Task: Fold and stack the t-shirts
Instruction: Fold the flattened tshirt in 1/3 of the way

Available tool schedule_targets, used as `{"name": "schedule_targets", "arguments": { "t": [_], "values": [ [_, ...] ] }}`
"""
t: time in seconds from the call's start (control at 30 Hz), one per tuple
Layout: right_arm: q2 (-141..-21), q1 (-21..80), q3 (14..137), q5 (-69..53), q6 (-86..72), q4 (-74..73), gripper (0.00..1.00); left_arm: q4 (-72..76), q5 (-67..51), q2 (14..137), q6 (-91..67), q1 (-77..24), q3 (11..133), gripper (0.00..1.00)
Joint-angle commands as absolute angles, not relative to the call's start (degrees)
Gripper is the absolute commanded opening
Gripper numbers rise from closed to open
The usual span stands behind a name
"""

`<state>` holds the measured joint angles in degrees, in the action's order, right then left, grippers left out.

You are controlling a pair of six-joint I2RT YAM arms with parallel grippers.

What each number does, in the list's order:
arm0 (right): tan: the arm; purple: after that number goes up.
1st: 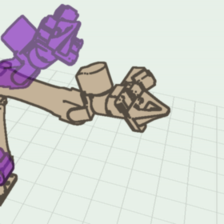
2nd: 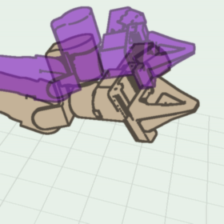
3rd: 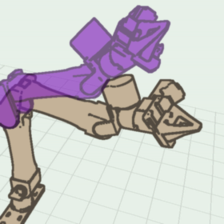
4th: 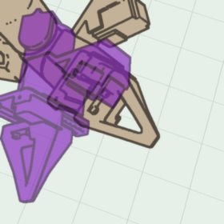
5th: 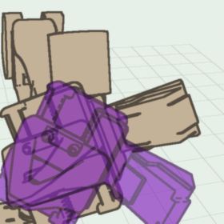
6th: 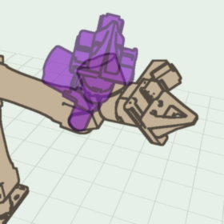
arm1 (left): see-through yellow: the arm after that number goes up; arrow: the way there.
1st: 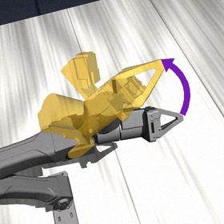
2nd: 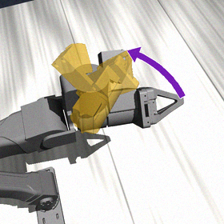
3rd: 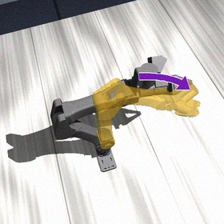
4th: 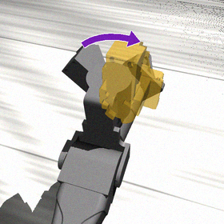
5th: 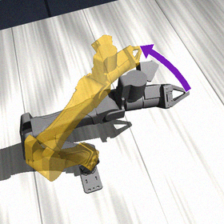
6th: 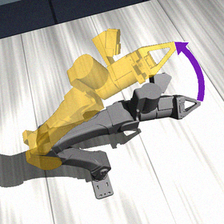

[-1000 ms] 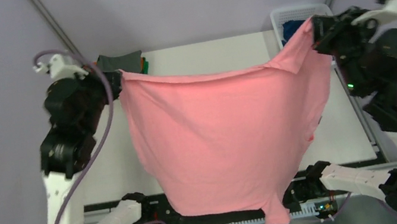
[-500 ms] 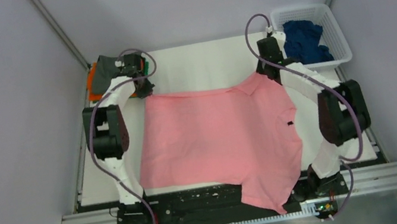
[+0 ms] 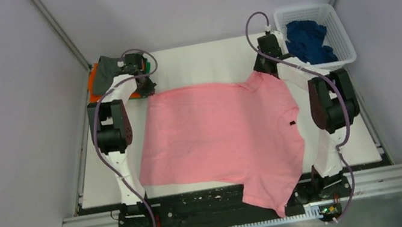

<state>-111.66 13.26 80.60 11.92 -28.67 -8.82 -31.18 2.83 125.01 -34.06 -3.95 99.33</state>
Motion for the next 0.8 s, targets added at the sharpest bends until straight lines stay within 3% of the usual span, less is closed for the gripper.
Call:
{"name": "schedule_targets", "arguments": {
  "t": [0.0,0.37,0.67,0.77],
  "values": [
    [-98.55,12.87,75.34,12.00,-29.76,-12.73,0.00,-29.53,2.70,114.05,-33.42,-3.60,92.48,0.00],
    [-72.58,12.91,57.14,12.33,-34.31,-28.57,0.00,-26.49,1.19,98.84,-34.95,-3.62,72.78,0.00],
    [-55.51,13.02,48.19,8.48,-37.21,-40.62,0.00,-28.51,1.83,93.62,-34.80,-3.60,67.27,0.00],
    [-51.80,13.11,43.38,5.14,-39.20,-43.21,0.06,-29.22,2.14,92.70,-34.63,-3.60,66.02,0.00]
  ]
}}
